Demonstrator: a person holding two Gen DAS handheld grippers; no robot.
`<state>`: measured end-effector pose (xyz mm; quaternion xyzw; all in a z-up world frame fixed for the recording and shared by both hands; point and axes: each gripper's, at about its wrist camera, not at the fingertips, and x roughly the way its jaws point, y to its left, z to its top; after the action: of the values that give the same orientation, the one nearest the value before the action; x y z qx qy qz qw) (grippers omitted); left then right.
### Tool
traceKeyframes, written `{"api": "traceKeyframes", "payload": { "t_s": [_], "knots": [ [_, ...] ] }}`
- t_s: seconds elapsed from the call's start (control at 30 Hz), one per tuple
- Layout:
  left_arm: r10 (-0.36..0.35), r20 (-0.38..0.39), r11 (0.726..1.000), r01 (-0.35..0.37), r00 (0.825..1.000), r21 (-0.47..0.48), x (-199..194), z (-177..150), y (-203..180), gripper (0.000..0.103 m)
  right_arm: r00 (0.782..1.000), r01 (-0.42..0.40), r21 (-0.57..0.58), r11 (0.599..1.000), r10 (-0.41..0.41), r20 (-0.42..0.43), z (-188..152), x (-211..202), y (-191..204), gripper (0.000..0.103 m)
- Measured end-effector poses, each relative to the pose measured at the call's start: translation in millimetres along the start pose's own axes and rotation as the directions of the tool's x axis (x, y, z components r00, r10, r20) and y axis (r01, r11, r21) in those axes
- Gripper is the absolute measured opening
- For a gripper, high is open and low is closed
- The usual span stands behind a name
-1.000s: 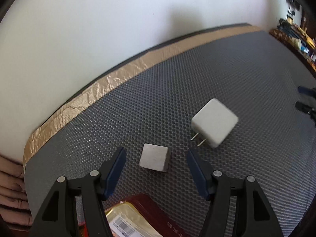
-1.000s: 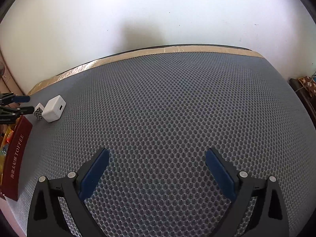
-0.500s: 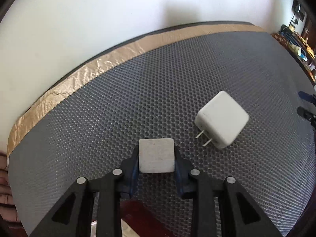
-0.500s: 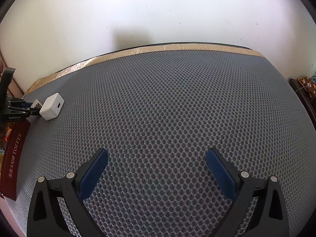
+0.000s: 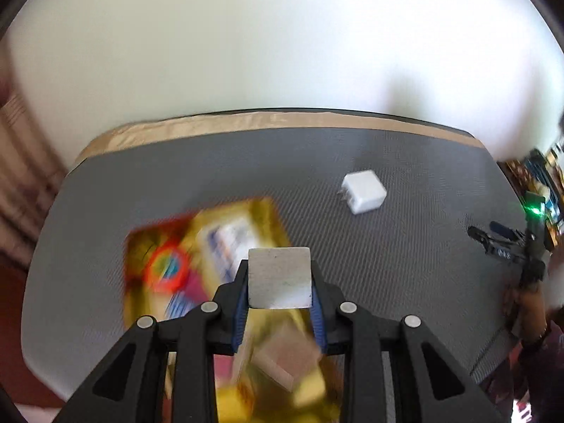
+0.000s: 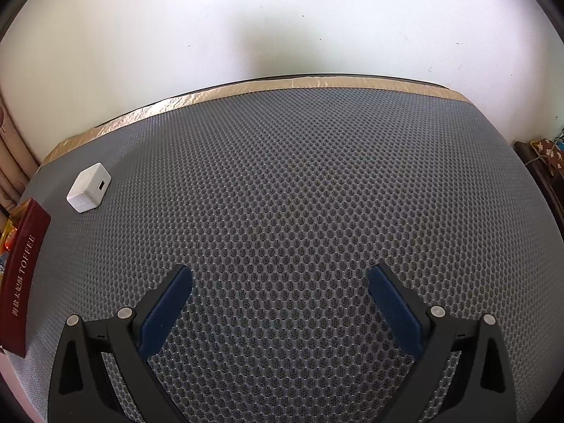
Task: Organize rigid objects
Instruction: 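Carry the cube over the tin while the right gripper grasps the white charger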
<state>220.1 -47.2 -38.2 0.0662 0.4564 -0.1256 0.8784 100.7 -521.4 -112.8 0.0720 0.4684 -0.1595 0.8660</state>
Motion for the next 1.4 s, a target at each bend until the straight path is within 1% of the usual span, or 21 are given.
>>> {"api": "traceKeyframes", "payload": {
  "t_s": [0.1,0.17,0.23,0.3,0.33,0.4,0.5,0.6,0.63,0.67,0.7,0.73,0.8,0.87,0.93,1.0,1.07,1.1,1.17,1.23,1.4],
  "knots": [
    [0.063,0.015,0.997,-0.063,0.998,-0.048,-30.0,-37.6,7.7,0.03,1.0,0.011,-0.003,1.0,-0.011,-0.003,-0.1,1.3,1.5,0.1],
    [0.069,0.02,0.995,-0.067,0.997,-0.079,-43.4,-55.5,10.5,0.03,1.0,0.025,-0.011,1.0,-0.025,-0.009,0.0,2.6,3.5,0.101],
    [0.066,0.022,0.988,-0.063,0.998,-0.14,-53.1,-72.6,17.7,0.03,0.999,0.04,-0.029,0.999,-0.041,-0.018,0.3,5.3,7.6,0.102],
    [0.054,0.032,0.98,-0.047,0.998,-0.196,-60.7,-83.8,24.4,0.03,0.998,0.058,-0.048,0.997,-0.06,-0.026,0.8,8.4,12.5,0.102],
    [0.056,0.04,0.974,-0.046,0.998,-0.222,-70.6,-88.9,25.2,0.03,0.997,0.072,-0.06,0.996,-0.074,-0.031,0.8,10.1,15.4,0.102],
    [0.071,0.058,0.963,-0.054,0.996,-0.265,-75.8,-98.5,31.8,0.03,0.995,0.086,-0.071,0.994,-0.088,-0.035,1.2,12.3,19.1,0.102],
    [0.073,0.075,0.948,-0.046,0.995,-0.316,-80.3,-107.6,43.9,0.03,0.995,0.09,-0.073,0.993,-0.093,-0.042,3.9,16.4,22.1,0.102],
    [0.088,0.082,0.94,-0.055,0.993,-0.336,-78.3,-115.2,49.5,0.03,0.992,0.111,-0.057,0.992,-0.114,-0.062,4.8,14.3,23.6,0.102],
    [0.094,0.083,0.941,-0.061,0.992,-0.334,-78.7,-116.3,50.3,0.03,0.992,0.109,-0.037,0.993,-0.111,-0.067,6.2,12.4,25.2,0.103],
    [0.098,0.085,0.94,-0.064,0.992,-0.335,-77.6,-118.7,51.3,0.03,0.994,0.086,-0.015,0.996,-0.086,-0.065,7.8,9.1,27.6,0.103],
    [0.101,0.088,0.94,-0.067,0.991,-0.334,-76.7,-119.7,51.7,0.03,0.998,0.049,0.006,0.999,-0.049,-0.049,12.0,2.9,36.9,0.103],
    [0.105,0.091,0.941,-0.07,0.99,-0.33,-75.0,-119.5,51.4,0.03,0.999,0.035,-0.004,0.999,-0.035,-0.038,15.5,-1.4,47.3,0.103],
    [0.116,0.097,0.942,-0.079,0.988,-0.327,-75.0,-120.2,51.8,0.03,1.0,0.006,-0.061,0.998,-0.008,-0.02,24.3,-8.1,75.6,0.103],
    [0.128,0.109,0.943,-0.087,0.986,-0.323,-74.9,-120.5,52.0,0.03,0.999,-0.047,-0.122,0.991,0.044,-0.03,38.6,-10.3,115.0,0.103],
    [0.14,0.116,0.941,-0.096,0.983,-0.325,-74.9,-121.7,52.5,0.03,0.996,-0.081,-0.15,0.985,0.075,-0.046,52.3,-6.3,141.1,0.103],
    [0.137,0.113,0.942,-0.093,0.984,-0.323,-71.7,-122.3,53.3,0.03,0.995,-0.1,-0.187,0.977,0.094,-0.041,67.7,-1.6,169.6,0.103],
    [0.144,0.112,0.942,-0.101,0.983,-0.32,-69.4,-123.1,53.8,0.03,0.995,-0.1,-0.222,0.97,0.092,-0.047,80.4,6.0,196.2,0.103],
    [0.143,0.111,0.941,-0.1,0.984,-0.322,-68.3,-123.3,54.6,0.03,0.995,-0.095,-0.233,0.968,0.085,-0.051,83.5,10.4,194.3,0.103],
    [0.134,0.108,0.94,-0.092,0.985,-0.328,-65.6,-123.6,57.3,0.03,0.996,-0.072,-0.266,0.961,0.057,-0.063,90.3,20.6,218.4,0.103],
    [0.131,0.101,0.937,-0.089,0.986,-0.339,-62.8,-124.1,60.9,0.03,0.996,-0.044,-0.28,0.959,0.022,-0.082,96.8,37.5,231.8,0.103],
    [0.118,0.09,0.927,-0.077,0.989,-0.367,-57.4,-125.7,69.1,0.03,0.99,-0.011,-0.277,0.961,-0.03,-0.141,102.0,71.7,238.5,0.102]
  ]
}}
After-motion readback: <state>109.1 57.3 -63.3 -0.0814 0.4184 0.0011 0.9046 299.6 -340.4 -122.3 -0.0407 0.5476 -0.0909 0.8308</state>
